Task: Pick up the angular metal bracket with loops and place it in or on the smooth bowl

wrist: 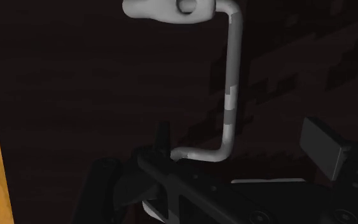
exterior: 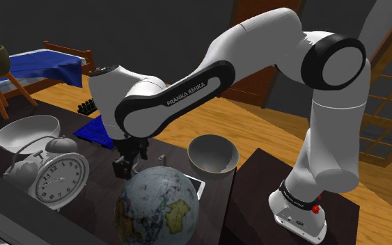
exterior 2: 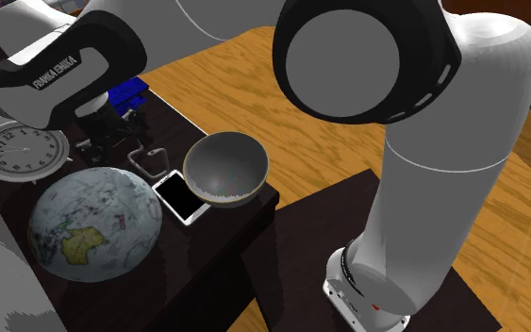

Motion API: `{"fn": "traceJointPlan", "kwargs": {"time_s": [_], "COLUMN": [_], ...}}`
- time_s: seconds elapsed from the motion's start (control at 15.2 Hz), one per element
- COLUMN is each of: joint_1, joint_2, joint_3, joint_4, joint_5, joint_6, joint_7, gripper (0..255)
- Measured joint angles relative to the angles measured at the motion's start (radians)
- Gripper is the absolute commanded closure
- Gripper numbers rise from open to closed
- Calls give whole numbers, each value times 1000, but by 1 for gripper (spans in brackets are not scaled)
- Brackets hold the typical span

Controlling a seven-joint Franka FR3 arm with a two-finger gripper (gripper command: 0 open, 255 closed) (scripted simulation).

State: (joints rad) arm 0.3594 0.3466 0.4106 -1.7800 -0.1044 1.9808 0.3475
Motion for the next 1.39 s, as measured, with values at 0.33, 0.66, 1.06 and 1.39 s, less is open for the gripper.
{"fn": "traceJointPlan", "kwargs": {"time_s": [0.33,0.66,1.06,1.39], "joint_1": [3,3,3,3], "joint_2": [13,13,13,6], "joint_3": [-2,-2,-2,0], "joint_4": [-16,-16,-16,-7], "joint_5": [-6,-6,-6,-3], "joint_6": [27,28,28,12], "joint_7": [5,5,5,4], "gripper": [0,255,255,255]}}
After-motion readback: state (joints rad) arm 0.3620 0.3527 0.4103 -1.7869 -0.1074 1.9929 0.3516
